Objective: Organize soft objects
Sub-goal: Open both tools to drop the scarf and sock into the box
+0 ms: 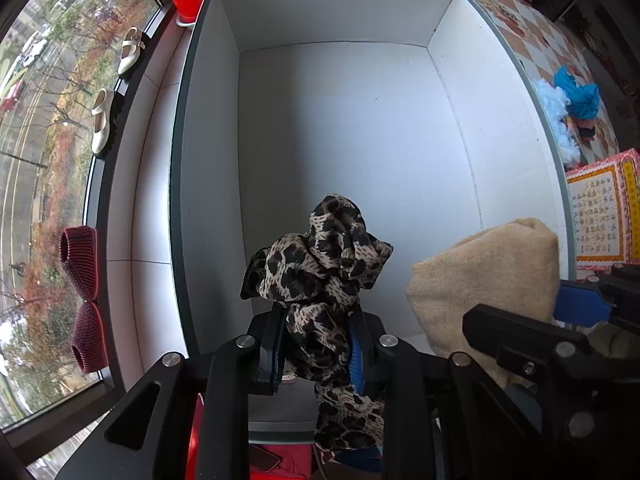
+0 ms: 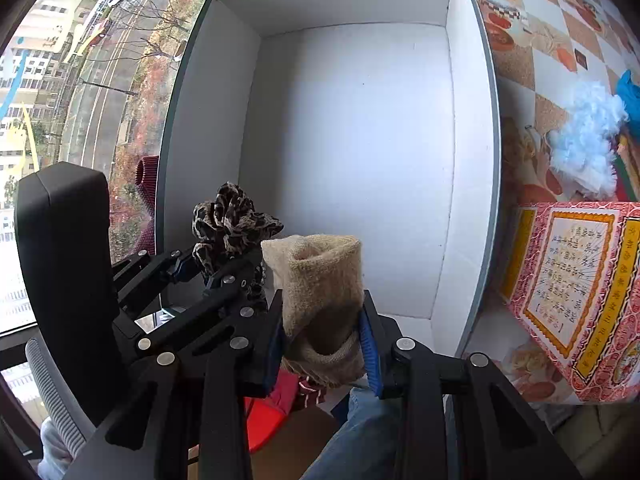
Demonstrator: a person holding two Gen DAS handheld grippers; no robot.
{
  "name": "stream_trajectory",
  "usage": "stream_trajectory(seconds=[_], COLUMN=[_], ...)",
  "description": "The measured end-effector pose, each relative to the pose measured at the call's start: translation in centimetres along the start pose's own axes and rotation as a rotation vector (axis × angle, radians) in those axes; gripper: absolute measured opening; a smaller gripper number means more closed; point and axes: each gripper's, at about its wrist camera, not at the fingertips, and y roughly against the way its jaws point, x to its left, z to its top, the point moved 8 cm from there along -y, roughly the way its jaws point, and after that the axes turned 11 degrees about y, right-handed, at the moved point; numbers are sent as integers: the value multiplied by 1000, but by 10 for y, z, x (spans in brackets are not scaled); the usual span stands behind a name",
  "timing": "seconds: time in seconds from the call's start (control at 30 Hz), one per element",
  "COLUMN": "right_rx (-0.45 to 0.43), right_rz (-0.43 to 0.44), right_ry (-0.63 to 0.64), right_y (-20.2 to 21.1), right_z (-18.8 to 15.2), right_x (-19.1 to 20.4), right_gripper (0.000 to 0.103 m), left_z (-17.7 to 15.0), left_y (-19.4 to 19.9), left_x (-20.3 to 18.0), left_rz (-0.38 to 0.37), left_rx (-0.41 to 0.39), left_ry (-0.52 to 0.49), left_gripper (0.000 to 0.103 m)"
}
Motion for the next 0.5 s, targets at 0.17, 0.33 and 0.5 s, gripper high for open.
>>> stream_trajectory(seconds=[0.17, 0.33, 0.5], right_rx=[-39, -70, -123], right_rz=[-50, -71, -48], right_ry=[12, 23, 1], right_y=[13, 30, 51], right_z=[9, 10, 8], right_x=[-7, -13, -19], right_gripper=[35, 75, 98], left_z=[6, 10, 15], left_y=[11, 20, 32], left_x=[-2, 1, 5], left_rz=[9, 12, -28], left_rx=[-54, -82, -105], left_ry=[13, 64, 117], left_gripper=[60, 88, 103])
